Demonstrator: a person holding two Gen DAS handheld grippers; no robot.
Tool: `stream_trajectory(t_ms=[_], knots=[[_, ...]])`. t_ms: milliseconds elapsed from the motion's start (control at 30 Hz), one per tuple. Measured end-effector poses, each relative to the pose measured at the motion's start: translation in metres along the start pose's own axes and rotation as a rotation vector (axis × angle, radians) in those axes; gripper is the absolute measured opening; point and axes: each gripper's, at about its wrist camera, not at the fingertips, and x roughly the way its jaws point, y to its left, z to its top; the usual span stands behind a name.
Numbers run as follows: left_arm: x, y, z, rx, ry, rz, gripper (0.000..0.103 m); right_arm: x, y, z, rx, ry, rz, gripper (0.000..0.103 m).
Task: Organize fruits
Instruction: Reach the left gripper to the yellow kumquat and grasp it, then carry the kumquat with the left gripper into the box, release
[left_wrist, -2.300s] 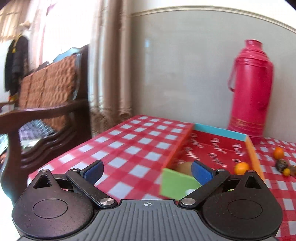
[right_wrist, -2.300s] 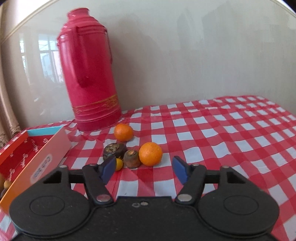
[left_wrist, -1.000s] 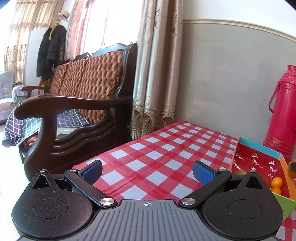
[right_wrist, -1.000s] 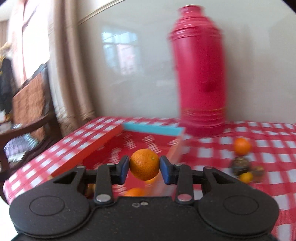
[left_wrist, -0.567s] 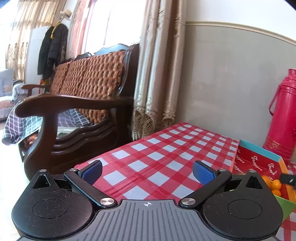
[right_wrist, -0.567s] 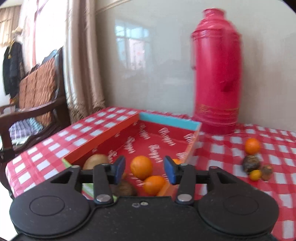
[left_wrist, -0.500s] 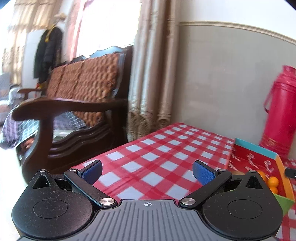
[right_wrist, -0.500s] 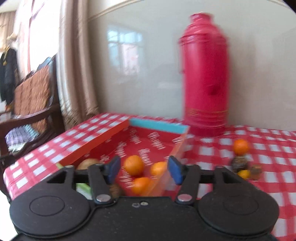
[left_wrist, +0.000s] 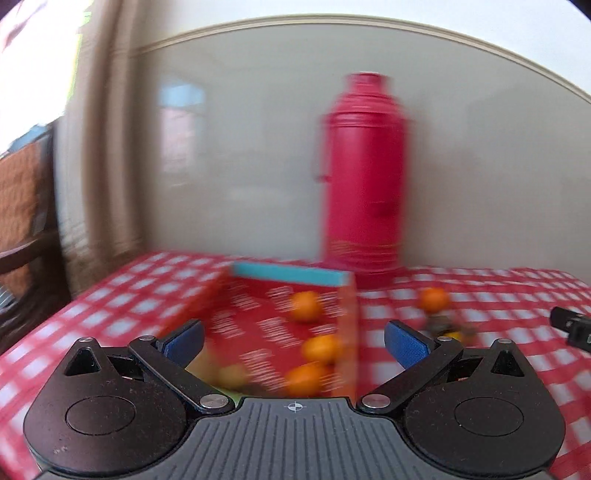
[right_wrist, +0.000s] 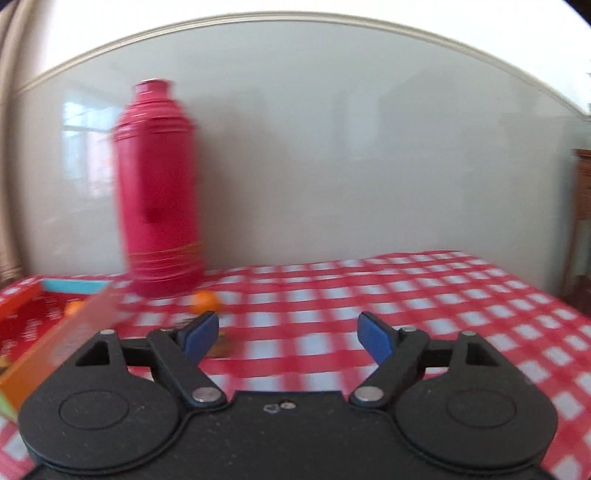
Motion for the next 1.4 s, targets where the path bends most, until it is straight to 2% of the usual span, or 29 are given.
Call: stream_trajectory(t_ms=[100,233,300,333,400,500,567,633,700,900,933,967,1167,1400], knots=[[0.014,-0.050,0.007,0.072,0.003,-0.078,0.103,-0.004,-0.026,-0.002,0.038,-0.021,-0.085,0.091],[0.038,-0.105,0.006,0.139,0.047,-0.159,0.102,-0.010,-0.053,-0.007,0.066,-0.036,-0.138,0.092],[0.052,-0.129,0.004,0.168,0.072,-0.172,0.088,-0.010,-0.064,-0.009,0.080,-0.036,-0.152,0.092],[0.059,-0.139,0.003,0.182,0.089,-0.173,0.077,-0.010,-0.068,-0.010,0.087,-0.037,-0.153,0.092],[0.074,-0.155,-0.001,0.181,0.143,-0.185,0.070,-0.011,-0.076,-0.010,0.099,-0.041,-0.152,0.092],[0.094,-0.165,-0.008,0.166,0.192,-0.160,0.057,-0.013,-0.087,-0.011,0.112,-0.049,-0.154,0.092],[0.104,-0.163,-0.014,0.146,0.230,-0.136,0.039,-0.015,-0.091,-0.011,0.123,-0.053,-0.156,0.092],[0.117,-0.163,-0.017,0.130,0.269,-0.124,0.032,-0.015,-0.095,-0.011,0.132,-0.048,-0.151,0.092],[0.126,-0.164,-0.021,0.112,0.291,-0.115,0.032,-0.015,-0.096,-0.012,0.139,-0.042,-0.144,0.092],[0.133,-0.172,-0.022,0.122,0.289,-0.110,0.032,-0.015,-0.090,-0.011,0.140,-0.039,-0.109,0.092],[0.132,-0.172,-0.023,0.121,0.286,-0.108,0.030,-0.015,-0.088,-0.011,0.136,-0.037,-0.105,0.092],[0.133,-0.173,-0.022,0.119,0.284,-0.111,0.021,-0.015,-0.086,-0.011,0.132,-0.038,-0.101,0.092],[0.128,-0.174,-0.022,0.121,0.267,-0.117,0.021,-0.014,-0.078,-0.011,0.119,-0.038,-0.087,0.092],[0.109,-0.156,-0.004,0.103,0.214,-0.107,0.021,-0.010,-0.071,-0.012,0.102,-0.026,-0.067,0.092]])
